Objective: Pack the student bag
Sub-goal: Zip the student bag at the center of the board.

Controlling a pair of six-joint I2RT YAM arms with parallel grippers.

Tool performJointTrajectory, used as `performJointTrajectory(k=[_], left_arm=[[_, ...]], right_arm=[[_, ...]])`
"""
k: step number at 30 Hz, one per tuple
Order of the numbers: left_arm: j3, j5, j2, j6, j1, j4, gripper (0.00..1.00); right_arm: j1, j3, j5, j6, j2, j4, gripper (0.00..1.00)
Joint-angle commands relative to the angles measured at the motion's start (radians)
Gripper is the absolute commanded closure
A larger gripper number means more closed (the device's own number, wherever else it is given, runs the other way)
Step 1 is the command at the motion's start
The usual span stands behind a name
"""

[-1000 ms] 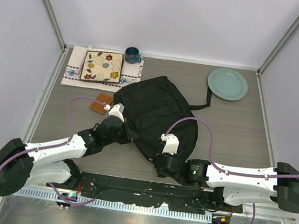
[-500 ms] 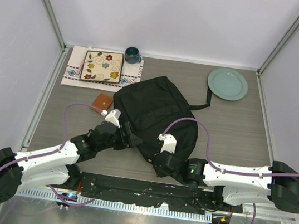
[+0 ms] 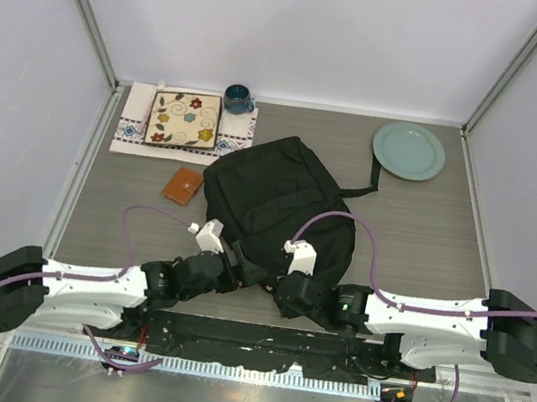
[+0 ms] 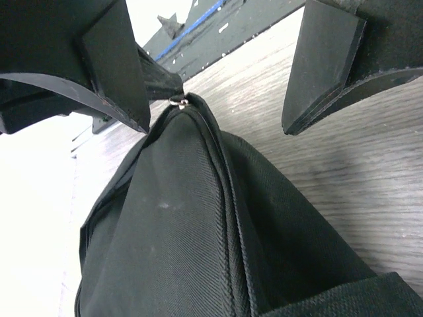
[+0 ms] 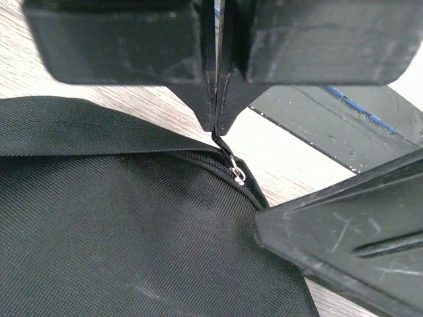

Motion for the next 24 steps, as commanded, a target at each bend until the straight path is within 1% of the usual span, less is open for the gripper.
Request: performJointTrajectory(k=[1, 2, 5, 6, 7, 8, 10, 11, 12, 18, 19, 22, 24], left_arm=[[0.042, -0.103, 0.057, -0.037, -0.023, 0.106, 0.19], [0.045, -0.101, 0.071, -0.036, -0.025, 0.12, 0.21], [0.047, -0.09, 0.123, -0.039, -0.023, 0.155, 0.38], [0.048, -0.089, 0.141, -0.039, -0.025, 0.16, 0.55], [0.05, -0.084, 0.15, -0.037, -0.025, 0.16, 0.62], [0.051, -0.083, 0.155, -0.037, -0.023, 0.161, 0.77], [0.053, -0.083, 0.163, -0.034, -0.025, 0.154, 0.87], [0.053, -0.087, 0.161, -0.034, -0.026, 0.146, 0.96], [0.054, -0.093, 0.158, -0.027, -0.025, 0.132, 1.0], [0.079, -0.126, 0.108, 0.013, -0.025, -0.032, 1.0], [0.087, -0.135, 0.082, 0.027, -0.025, -0.094, 1.0], [0.085, -0.164, 0.032, 0.045, -0.023, -0.197, 1.0], [0.076, -0.173, -0.029, 0.051, -0.006, -0.259, 1.0]], right_arm=[[-0.004, 0.007, 0.005, -0.019, -0.034, 0.02, 0.99], [-0.003, 0.006, 0.005, -0.019, -0.038, 0.02, 0.99], [-0.004, -0.008, 0.006, -0.013, -0.06, 0.017, 0.99], [-0.004, -0.014, 0.008, -0.011, -0.066, 0.017, 0.99], [-0.003, -0.023, 0.01, -0.009, -0.077, 0.017, 0.99], [-0.004, -0.027, 0.01, -0.008, -0.083, 0.015, 0.99], [-0.004, -0.034, 0.019, -0.006, -0.094, 0.006, 0.99], [-0.006, -0.034, 0.023, -0.008, -0.097, -0.002, 0.99], [-0.006, -0.036, 0.029, -0.008, -0.1, -0.009, 0.99], [-0.015, -0.036, 0.051, -0.009, -0.121, -0.054, 0.99], [-0.021, -0.034, 0.052, -0.011, -0.123, -0.068, 0.99], [-0.031, -0.031, 0.054, -0.017, -0.13, -0.083, 0.99], [-0.035, -0.027, 0.046, -0.025, -0.132, -0.088, 0.99]])
